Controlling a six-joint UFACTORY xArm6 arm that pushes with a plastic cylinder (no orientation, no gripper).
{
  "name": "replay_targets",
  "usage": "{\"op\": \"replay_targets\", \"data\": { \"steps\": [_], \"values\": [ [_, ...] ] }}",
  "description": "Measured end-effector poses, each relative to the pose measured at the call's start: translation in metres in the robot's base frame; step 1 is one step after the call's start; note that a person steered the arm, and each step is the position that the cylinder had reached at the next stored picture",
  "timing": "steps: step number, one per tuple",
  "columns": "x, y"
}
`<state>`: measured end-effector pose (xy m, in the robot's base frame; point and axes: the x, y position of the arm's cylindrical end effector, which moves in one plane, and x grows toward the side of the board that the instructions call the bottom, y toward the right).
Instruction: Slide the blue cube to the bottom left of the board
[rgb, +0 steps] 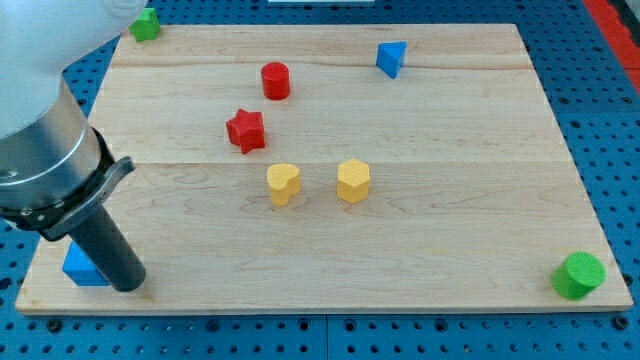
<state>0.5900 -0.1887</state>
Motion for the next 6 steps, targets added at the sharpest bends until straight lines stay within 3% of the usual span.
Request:
{"op": "replay_targets", "data": {
  "steps": [2,6],
  "values": [
    [-0.038,0.066],
    [-0.039,-0.066]
  ]
}}
